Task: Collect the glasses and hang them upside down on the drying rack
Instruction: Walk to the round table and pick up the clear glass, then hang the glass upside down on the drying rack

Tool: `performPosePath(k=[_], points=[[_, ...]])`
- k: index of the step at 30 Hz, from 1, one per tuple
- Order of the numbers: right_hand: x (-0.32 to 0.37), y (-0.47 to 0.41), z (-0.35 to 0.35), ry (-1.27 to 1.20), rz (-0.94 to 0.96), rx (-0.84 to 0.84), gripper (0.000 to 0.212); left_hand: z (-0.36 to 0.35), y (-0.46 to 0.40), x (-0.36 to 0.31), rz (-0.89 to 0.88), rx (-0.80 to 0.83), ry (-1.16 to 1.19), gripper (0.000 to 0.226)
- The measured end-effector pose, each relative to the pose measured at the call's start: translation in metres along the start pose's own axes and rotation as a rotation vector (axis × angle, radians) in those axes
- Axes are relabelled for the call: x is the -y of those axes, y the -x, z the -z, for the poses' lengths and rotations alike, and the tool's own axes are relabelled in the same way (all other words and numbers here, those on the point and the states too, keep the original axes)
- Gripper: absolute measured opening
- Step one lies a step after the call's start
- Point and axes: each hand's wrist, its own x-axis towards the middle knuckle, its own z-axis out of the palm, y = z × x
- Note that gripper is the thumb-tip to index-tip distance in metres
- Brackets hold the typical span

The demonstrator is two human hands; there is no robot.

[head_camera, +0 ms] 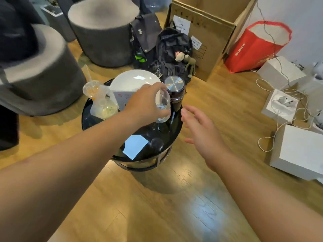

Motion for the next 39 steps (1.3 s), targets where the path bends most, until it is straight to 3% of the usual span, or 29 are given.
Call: performPosePath(k=[6,10,12,15,18,22,25,31,39], points=[[0.106,0.015,0.049,-0.099,0.062,-0.151,0.047,0.095,-0.007,-0.111,-0.157,-0.049,-0.003,0.073],[0.181,0.049,0.103,-0.158,0.092,-0.212,0.013,0.165,0.004,-0.196,-0.221,-0.092,0.013,0.073],[0.217,0.07,0.136,-0.195,0.091,-0.239,0.009,0.195,0.017,-0.242,-0.257,-0.106,0.045,0.075],[0.266,0.109,0.189,-0.251,0.083,-0.267,0.015,0.233,0.042,-0.317,-0.335,-0.103,0.087,0.075],[0.303,0.155,0.24,-0.296,0.088,-0.309,0.045,0.265,0.066,-0.397,-0.443,-0.116,0.111,0.074],[0.341,0.232,0.304,-0.415,0.085,-0.346,0.049,0.296,0.104,-0.497,-0.55,-0.12,0.143,0.078],[0.353,0.302,0.35,-0.552,0.071,-0.39,0.051,0.31,0.144,-0.566,-0.614,-0.085,0.185,0.079],[0.324,0.461,0.423,-0.885,0.155,-0.407,0.034,0.312,0.26,-0.692,-0.8,-0.026,0.221,0.075],[0.237,0.719,0.509,-1.158,0.329,-0.525,0.047,0.271,0.488,-0.851,-1.039,0.216,0.268,0.077]])
